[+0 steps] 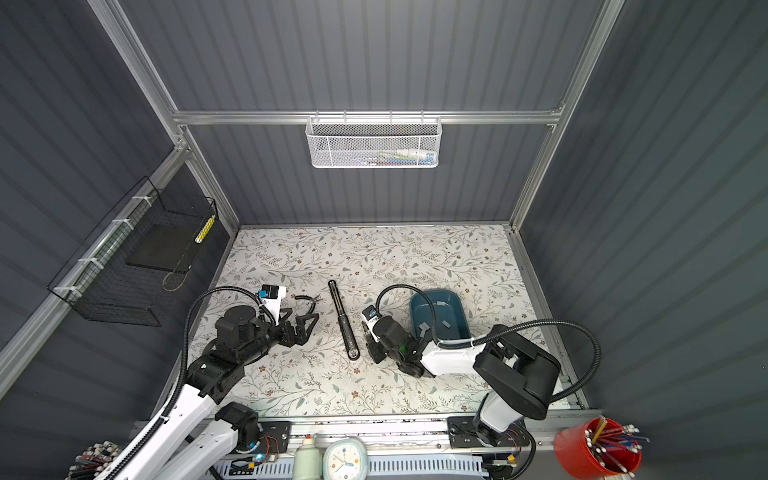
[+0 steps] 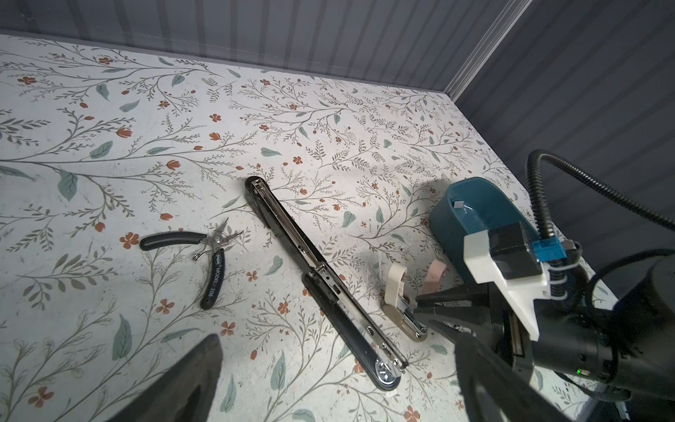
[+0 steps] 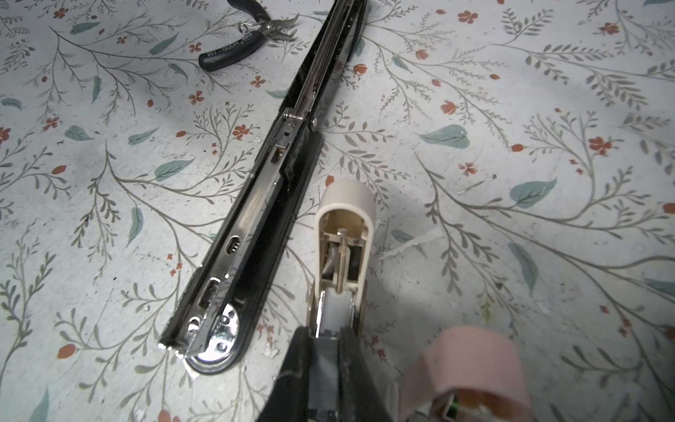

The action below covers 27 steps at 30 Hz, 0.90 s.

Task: Load the staples into the stapler
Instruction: 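Push the staple strip farther into the cream stapler channel with the right gripper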

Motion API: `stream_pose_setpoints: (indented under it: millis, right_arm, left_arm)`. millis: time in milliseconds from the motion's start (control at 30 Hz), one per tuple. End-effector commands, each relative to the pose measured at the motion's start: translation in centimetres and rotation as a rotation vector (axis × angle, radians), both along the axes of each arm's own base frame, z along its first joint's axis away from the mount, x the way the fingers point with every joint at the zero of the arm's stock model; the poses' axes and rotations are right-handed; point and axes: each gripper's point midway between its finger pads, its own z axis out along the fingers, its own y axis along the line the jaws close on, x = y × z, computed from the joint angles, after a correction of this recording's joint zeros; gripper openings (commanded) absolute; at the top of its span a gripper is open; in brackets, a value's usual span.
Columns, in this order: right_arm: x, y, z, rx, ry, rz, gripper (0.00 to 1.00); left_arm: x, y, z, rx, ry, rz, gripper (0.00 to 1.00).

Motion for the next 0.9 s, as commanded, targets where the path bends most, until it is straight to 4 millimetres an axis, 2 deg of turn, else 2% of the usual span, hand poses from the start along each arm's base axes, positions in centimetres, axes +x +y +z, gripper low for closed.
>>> stream_pose_setpoints:
  millis: [0,867]
  right_arm:
    - [-0.03,-0.1,-0.39,0.006,0.011,-0.007,0.02]
    - [0.06,0.46,-0.77,0.032,0.031,-0.013,0.01]
  left_arm:
    - [0.12,-0.18,1.58,-0.01,-0.049,-0.014,0.99]
    - [0.16,-0.22,1.53,-0.012,-0.049,-0.015,0.99]
